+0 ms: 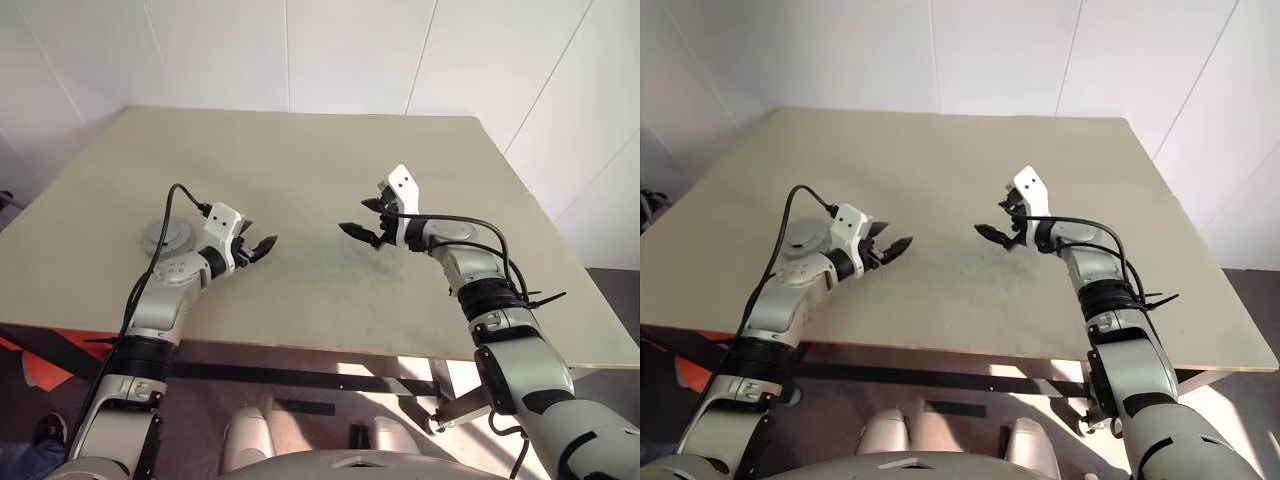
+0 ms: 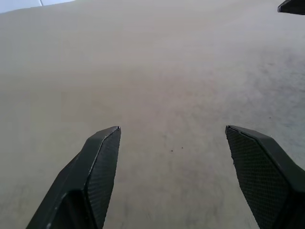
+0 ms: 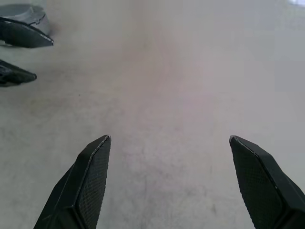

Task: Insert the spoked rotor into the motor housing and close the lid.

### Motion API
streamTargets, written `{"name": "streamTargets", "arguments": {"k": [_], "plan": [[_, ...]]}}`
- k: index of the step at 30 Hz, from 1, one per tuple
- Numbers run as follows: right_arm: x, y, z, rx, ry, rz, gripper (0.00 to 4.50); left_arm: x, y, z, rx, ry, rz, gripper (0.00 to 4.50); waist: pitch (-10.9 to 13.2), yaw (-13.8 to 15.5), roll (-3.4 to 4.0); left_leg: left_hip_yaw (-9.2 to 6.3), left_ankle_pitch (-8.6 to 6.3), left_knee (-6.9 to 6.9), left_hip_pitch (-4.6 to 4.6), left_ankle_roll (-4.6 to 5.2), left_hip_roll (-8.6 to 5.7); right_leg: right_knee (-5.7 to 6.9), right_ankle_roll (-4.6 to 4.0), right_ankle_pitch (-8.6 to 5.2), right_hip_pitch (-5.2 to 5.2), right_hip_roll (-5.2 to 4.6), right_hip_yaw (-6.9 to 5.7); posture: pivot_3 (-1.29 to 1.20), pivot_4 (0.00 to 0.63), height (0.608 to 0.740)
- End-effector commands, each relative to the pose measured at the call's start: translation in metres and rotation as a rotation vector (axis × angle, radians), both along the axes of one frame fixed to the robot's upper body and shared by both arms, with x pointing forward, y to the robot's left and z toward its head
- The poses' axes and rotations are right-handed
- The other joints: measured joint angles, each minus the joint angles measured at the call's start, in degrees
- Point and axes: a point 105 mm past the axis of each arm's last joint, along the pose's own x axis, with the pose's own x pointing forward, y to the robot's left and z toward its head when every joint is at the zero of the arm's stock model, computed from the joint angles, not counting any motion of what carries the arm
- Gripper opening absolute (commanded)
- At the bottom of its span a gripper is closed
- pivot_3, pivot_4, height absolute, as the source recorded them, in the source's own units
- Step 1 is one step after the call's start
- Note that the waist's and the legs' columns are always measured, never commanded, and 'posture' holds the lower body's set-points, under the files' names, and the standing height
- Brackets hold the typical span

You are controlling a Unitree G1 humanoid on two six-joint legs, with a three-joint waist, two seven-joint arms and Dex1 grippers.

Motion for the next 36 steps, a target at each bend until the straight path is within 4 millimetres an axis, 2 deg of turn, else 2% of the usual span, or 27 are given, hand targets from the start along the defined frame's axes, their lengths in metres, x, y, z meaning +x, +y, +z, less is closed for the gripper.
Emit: {"name": "streamTargets", "arguments": {"k": [1, 5, 14, 36], "plan": [[0.0047, 0.0005, 0.0242, 0.017, -0.078, -0.002, 4.5, 0.009, -0.0006, 0.0185, 0.004, -0.068, -0.001, 3.71, 0.0, 0.0, 0.0, 0.0, 0.0, 0.0, 0.01, 0.0, 0.0, 0.0, 0.0, 0.0, 0.0, 0.01, 0.0, 0.0, 0.0, 0.74], [0.0087, -0.0076, 0.0261, 0.015, -0.086, -0.043, 4.5, 0.0125, 0.0006, 0.0196, 0.014, -0.076, 0.0, 3.71, 0.0, 0.0, 0.0, 0.0, 0.0, 0.0, 0.01, 0.0, 0.0, 0.0, 0.0, 0.0, -0.01, 0.01, 0.01, 0.0, 0.0, 0.74], [0.01, -0.0037, 0.0264, 0.004, -0.091, -0.04, 4.5, 0.011, 0.0012, 0.0252, -0.034, -0.082, 0.012, 3.71, 0.0, 0.0, 0.0, 0.0, -0.02, -0.01, 0.0, 0.03, 0.0, -0.03, 0.0, 0.0, -0.01, 0.01, 0.01, 0.0, 0.0, 0.74], [0.0128, -0.0047, 0.0205, -0.023, -0.096, -0.059, 4.5, 0.0092, -0.0016, 0.0202, -0.006, -0.068, 0.003, 3.71, 0.0, -0.1, 0.01, 0.01, -0.03, -0.03, -0.01, 0.05, 0.0, -0.07, 0.0, -0.01, -0.02, 0.01, 0.0, 0.0, 0.0, 0.74]]}}
